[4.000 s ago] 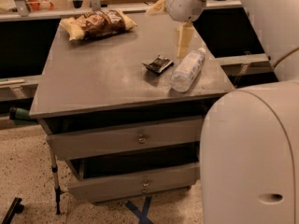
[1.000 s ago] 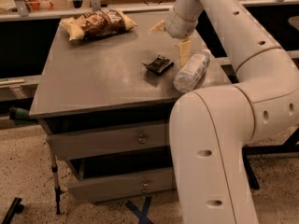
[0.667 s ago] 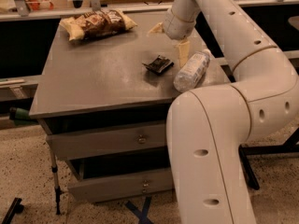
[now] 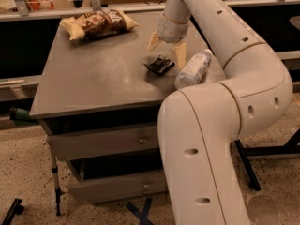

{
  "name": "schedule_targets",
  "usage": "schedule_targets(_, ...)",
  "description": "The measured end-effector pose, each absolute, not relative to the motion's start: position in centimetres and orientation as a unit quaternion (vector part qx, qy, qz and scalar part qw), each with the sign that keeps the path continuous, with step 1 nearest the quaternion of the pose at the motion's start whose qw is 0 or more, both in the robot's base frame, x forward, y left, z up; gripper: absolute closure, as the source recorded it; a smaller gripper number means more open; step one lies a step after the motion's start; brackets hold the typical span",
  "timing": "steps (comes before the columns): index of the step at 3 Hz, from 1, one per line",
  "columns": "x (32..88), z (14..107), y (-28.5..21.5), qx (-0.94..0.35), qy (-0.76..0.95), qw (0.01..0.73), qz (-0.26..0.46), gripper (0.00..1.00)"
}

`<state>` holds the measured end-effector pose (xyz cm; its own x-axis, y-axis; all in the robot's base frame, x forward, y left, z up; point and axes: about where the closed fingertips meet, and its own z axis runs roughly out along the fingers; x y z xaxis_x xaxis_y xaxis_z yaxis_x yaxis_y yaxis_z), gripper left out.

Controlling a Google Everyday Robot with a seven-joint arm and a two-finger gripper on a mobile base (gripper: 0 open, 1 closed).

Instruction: Pick rxbar chocolate

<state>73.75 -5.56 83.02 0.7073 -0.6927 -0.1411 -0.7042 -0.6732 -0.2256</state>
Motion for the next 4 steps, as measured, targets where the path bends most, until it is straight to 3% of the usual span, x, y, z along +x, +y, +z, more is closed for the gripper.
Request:
schedule_targets(2,73.7,83.8,-5.6,-0.914,0.382,0.132,0.022,0.82)
schedule_targets(3,73.3,85.0,-5.4,-0.913,0.393,0.109,0.009,1.0)
schedule_targets(4,72.2,88.2,-3.3,-0.908,0.413,0.059,-0.031,1.0)
